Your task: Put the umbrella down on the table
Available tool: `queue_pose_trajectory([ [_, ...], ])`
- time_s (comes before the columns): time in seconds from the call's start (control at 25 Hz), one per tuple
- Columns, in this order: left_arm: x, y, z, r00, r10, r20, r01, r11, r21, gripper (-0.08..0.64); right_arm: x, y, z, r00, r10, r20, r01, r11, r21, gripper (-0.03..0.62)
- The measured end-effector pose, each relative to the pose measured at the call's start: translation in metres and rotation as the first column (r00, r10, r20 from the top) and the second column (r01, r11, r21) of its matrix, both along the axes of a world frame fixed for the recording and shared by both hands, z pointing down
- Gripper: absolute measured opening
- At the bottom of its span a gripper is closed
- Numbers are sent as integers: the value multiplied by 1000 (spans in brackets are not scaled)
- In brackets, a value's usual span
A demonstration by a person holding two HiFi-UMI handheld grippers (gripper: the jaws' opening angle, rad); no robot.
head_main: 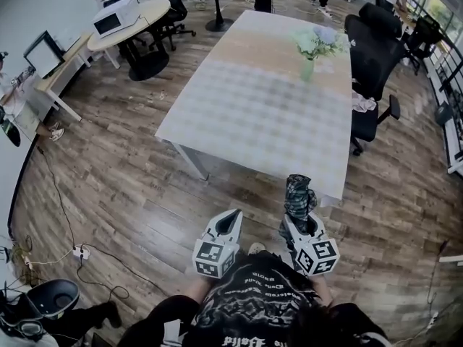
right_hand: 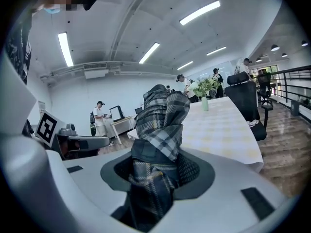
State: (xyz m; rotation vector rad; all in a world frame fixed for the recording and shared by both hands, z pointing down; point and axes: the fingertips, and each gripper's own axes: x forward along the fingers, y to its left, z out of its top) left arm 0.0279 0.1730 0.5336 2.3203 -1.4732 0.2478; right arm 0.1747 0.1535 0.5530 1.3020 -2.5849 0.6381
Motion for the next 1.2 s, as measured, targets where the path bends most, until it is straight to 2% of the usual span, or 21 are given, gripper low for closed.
queue_pose_trajectory([
  [0.28,21,-19,-6,999,33,11,-33,999,-1,20,14,-15,-4,1000,18,21,-18,1000,-8,189],
  [0.56,30,-28,14,999,39,11,-38,999,-38,20,27,-16,14,999,42,4,-41,997,-59,190],
  [0.84,17,-71,24,999,53,-8,-53,997,-51,20,16,-48,20,998,63,-13,-64,995,-76,190],
  [1.2,-13,-158,16,996,93,-9,-94,995,-24,20,-10,-126,11,993,116,-26,-117,991,-64,190],
])
